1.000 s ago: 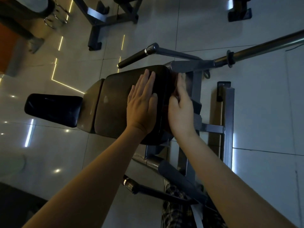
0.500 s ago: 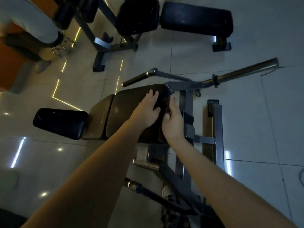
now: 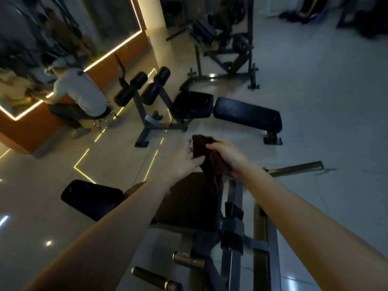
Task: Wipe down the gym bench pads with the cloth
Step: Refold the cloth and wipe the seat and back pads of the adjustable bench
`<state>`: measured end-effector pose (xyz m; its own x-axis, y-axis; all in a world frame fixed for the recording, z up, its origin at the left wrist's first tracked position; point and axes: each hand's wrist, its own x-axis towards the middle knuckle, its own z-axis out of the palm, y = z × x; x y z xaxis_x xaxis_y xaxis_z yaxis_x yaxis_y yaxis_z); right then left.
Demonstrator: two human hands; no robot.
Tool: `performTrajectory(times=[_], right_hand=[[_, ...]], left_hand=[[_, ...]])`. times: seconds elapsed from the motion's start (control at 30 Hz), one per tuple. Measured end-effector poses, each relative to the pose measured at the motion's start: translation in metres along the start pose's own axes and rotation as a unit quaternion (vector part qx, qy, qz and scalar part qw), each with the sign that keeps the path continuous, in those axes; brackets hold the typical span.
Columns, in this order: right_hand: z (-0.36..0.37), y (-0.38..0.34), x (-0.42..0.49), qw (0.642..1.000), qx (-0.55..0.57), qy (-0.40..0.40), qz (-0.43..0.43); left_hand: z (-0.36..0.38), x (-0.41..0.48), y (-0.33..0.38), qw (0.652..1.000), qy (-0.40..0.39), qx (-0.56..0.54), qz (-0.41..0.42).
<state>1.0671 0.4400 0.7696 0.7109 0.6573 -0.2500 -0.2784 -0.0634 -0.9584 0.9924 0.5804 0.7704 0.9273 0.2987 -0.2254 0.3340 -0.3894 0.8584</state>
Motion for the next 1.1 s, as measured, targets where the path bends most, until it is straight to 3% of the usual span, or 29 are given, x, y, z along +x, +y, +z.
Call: performTrajectory(times=[0.17, 0.4, 0.53, 0.7, 0.87, 1.0, 1.1], right_hand=[[-0.002, -0.087, -0.012, 0.999, -0.018, -0.034, -0.037], [0.016, -0.204, -0.044, 0.982, -0.128, -0.076, -0.114], [0.027, -0.252, -0.063, 0.974, -0.123, -0.126, -0.144], [0.048, -0.303, -0.078, 0.951, -0.206, -0.090, -0.212], [0.063, -0.344, -0.080, 0.929, -0.261, -0.083, -0.247], [0.075, -0.366, -0.077, 0.935, -0.234, -0.101, -0.247], [0.087, -0.374, -0.070, 0.939, -0.213, -0.069, -0.261]], left_hand=[[-0.053, -0.018, 0.070, 0.991, 0.063, -0.077, 0.094], [-0.120, -0.055, 0.164, 0.973, 0.073, -0.028, 0.215], [-0.147, -0.071, 0.197, 0.960, 0.077, -0.024, 0.269], [-0.172, -0.081, 0.234, 0.931, 0.106, -0.030, 0.348], [-0.201, -0.089, 0.259, 0.918, 0.119, -0.055, 0.373], [-0.225, -0.092, 0.266, 0.918, 0.118, -0.101, 0.366], [-0.236, -0.094, 0.266, 0.914, 0.108, -0.126, 0.371]])
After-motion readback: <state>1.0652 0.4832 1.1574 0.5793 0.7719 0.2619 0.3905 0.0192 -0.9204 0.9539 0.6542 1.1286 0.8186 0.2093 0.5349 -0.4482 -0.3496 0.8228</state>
